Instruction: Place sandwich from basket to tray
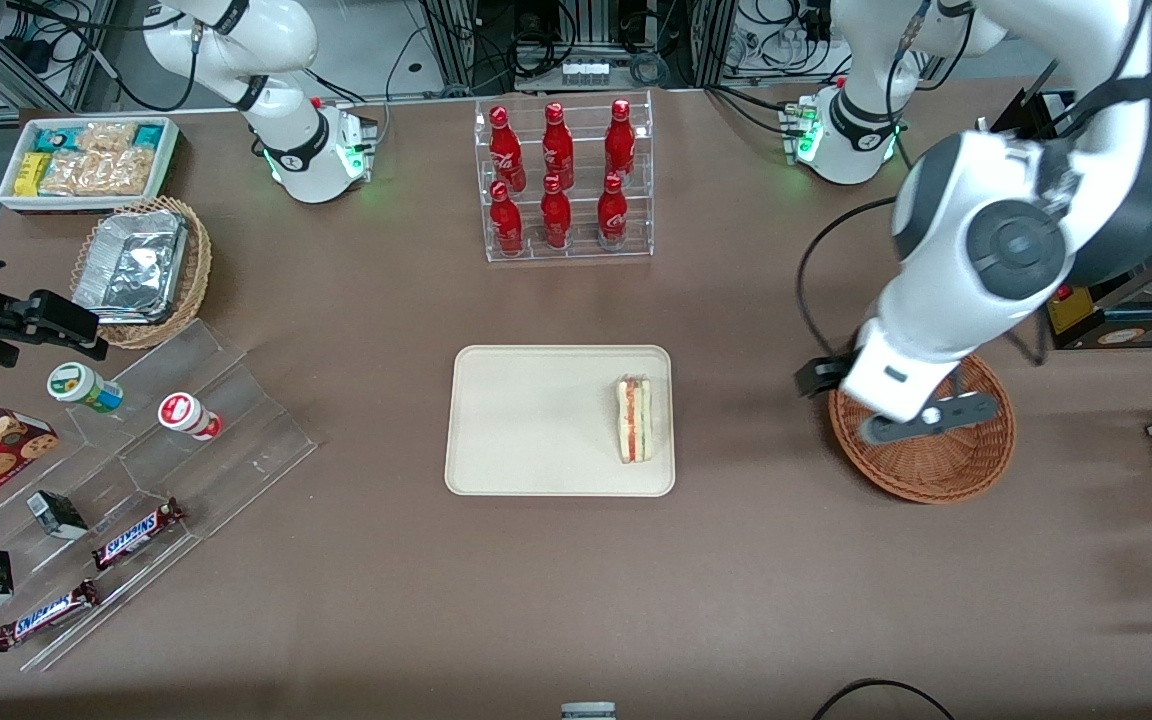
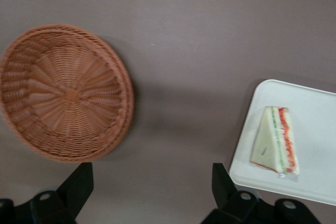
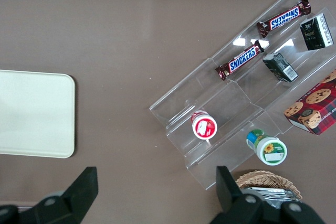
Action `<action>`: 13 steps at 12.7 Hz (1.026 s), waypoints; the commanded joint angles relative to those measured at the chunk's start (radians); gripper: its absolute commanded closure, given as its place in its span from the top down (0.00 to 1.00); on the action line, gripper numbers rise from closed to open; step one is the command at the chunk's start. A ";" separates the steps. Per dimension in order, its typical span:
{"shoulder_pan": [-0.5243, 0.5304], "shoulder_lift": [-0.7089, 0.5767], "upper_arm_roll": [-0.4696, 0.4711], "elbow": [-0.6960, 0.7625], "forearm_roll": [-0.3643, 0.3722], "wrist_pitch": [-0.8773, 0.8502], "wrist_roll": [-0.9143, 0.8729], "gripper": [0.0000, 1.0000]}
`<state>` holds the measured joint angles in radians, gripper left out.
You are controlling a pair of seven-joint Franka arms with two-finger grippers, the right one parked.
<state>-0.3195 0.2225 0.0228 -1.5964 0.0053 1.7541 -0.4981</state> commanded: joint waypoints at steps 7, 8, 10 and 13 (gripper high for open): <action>0.214 -0.273 -0.009 -0.119 0.016 -0.125 0.303 1.00; 0.214 -0.288 -0.009 -0.106 0.016 -0.117 0.315 1.00; 0.202 -0.298 -0.012 -0.102 0.016 -0.123 0.316 1.00; 0.198 -0.301 -0.015 -0.090 0.059 -0.131 0.317 1.00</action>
<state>-0.1163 -0.0662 0.0098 -1.6878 0.0192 1.6352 -0.1915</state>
